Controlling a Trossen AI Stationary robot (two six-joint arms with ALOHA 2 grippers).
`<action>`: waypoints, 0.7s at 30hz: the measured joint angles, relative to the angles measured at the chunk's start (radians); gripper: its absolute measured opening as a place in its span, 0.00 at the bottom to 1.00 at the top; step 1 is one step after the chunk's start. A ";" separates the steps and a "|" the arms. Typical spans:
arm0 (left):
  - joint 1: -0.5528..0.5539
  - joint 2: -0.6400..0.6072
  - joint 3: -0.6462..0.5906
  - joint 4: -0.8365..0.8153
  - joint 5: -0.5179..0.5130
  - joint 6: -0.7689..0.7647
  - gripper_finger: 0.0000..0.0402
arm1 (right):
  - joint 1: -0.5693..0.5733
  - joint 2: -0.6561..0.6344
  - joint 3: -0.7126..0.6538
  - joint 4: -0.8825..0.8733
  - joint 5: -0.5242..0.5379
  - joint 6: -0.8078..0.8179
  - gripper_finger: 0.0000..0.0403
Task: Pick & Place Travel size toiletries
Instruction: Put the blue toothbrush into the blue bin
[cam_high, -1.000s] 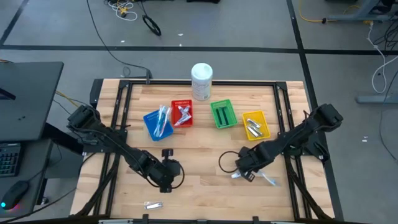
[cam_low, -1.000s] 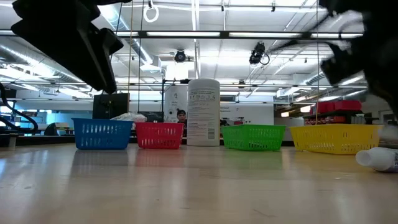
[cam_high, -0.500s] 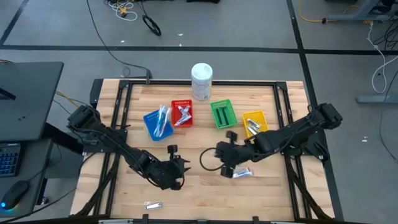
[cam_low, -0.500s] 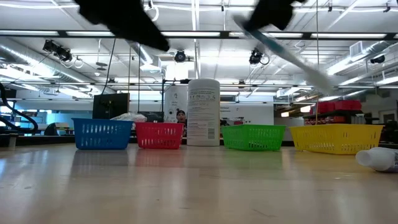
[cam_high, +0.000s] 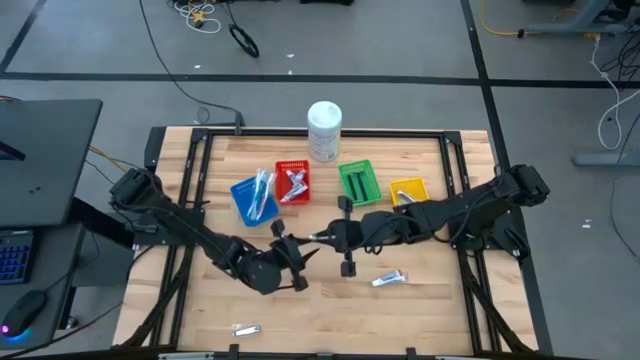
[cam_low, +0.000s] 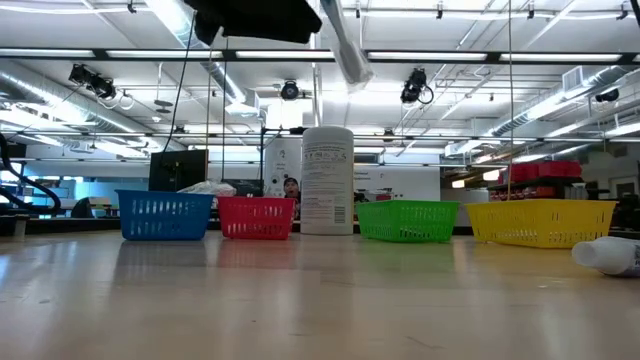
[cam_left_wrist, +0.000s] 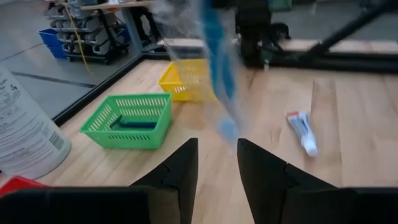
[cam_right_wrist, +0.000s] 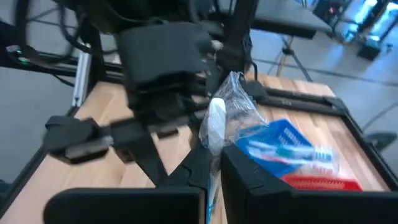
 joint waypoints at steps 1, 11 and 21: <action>0.009 0.000 0.000 0.016 0.000 0.001 0.30 | -0.005 0.000 0.000 0.011 -0.013 -0.013 0.05; 0.067 0.000 0.000 0.103 0.045 0.084 0.30 | -0.044 0.000 0.001 0.037 -0.062 -0.098 0.05; 0.066 0.000 0.000 0.159 0.054 0.111 0.30 | -0.075 0.000 0.001 0.049 -0.063 -0.127 0.04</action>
